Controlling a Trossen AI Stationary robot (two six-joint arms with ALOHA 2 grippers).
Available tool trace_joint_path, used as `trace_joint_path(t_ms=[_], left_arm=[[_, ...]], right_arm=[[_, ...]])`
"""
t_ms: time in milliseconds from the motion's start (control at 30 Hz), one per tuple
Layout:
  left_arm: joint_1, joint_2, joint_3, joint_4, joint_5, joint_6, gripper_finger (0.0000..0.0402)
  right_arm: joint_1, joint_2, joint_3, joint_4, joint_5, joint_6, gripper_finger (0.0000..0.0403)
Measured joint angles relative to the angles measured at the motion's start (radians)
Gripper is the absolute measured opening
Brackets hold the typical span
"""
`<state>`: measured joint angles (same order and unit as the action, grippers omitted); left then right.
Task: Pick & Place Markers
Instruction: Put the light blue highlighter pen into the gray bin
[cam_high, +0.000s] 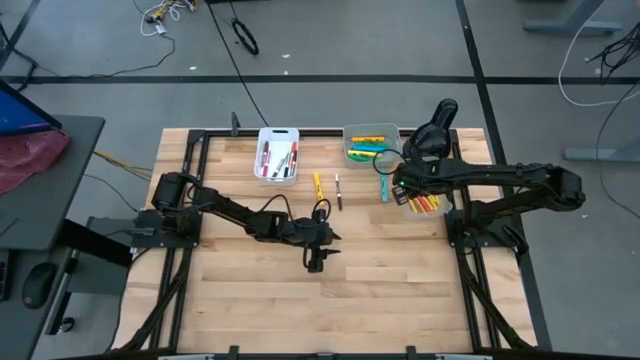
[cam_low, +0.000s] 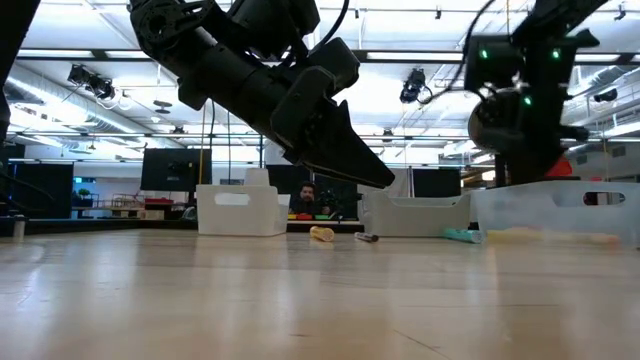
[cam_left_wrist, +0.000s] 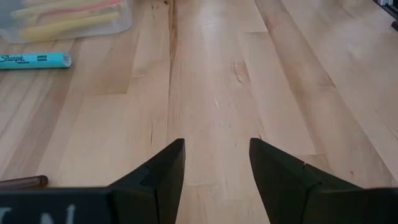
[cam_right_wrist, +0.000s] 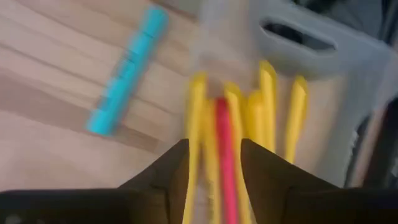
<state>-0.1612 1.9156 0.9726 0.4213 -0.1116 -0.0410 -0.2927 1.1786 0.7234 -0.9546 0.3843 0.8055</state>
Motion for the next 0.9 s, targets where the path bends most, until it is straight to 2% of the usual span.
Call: trace_joint_path(t_ms=[200,333,500,667,733,900], left_arm=[[0.0,0.0,0.0,0.001,0.0,0.0,0.0186],[0.0,0.0,0.0,0.008,0.0,0.0,0.0186],[0.0,0.0,0.0,0.024,0.0,0.0,0.0186],[0.0,0.0,0.0,0.032,0.0,0.0,0.0186],[0.0,0.0,0.0,0.032,0.0,0.0,0.0186],[0.0,0.0,0.0,0.031,0.0,0.0,0.0186]], right_arm=[[0.106,-0.005,0.14,0.013,0.001,0.001,0.0129],[0.204,-0.005,0.199,0.125,0.03,-0.017,0.0107],[0.288,0.008,0.181,0.454,0.044,-0.201,0.0083],[0.305,0.059,0.111,0.79,0.022,-0.365,0.0069],[0.284,0.092,0.117,0.797,0.019,-0.37,0.0071],[0.227,0.2,0.208,0.641,0.022,-0.37,0.0107]])
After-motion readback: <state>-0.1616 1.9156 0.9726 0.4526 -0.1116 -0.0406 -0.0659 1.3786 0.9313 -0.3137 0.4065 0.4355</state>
